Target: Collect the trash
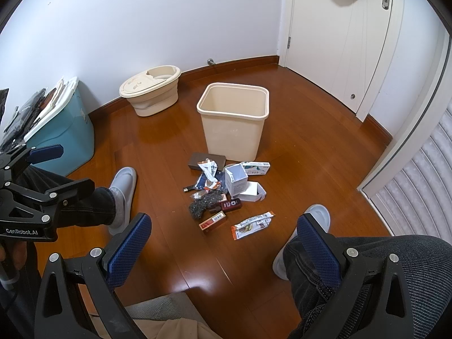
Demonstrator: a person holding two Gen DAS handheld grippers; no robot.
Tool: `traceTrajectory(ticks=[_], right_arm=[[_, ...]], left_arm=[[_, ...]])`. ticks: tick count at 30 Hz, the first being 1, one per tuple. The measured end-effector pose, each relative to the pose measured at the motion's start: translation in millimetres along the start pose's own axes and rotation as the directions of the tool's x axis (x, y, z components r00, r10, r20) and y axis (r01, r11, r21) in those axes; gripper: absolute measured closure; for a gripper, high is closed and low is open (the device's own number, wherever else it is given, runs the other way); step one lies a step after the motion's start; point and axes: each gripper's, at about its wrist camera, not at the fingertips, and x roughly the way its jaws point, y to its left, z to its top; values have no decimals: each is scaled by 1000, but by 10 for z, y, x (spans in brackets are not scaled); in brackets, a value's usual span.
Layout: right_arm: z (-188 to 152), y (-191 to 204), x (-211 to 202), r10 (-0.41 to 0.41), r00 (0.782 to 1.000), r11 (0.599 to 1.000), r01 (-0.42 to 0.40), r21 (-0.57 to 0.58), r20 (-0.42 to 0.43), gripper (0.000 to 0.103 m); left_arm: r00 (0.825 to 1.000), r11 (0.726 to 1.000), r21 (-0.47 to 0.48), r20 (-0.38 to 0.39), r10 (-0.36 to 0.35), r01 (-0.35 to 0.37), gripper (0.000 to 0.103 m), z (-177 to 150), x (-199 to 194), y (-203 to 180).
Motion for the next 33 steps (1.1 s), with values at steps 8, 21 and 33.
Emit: traceTrajectory(ticks=[8, 21, 33], right_arm=[[-1, 5, 3, 0, 1000, 1000, 0, -1, -1, 0], [-2, 17, 18, 0, 1000, 1000, 0, -1, -2, 0], [6, 27, 22, 0, 1000, 1000, 0, -2, -4, 0]], left_arm=[[1000, 1000, -2, -4, 1, -1, 0, -3, 17, 7], [1000, 1000, -6, -11, 5, -5, 0, -19, 32, 4], [1000, 1000, -6, -12, 6, -6, 0, -35, 32, 1]])
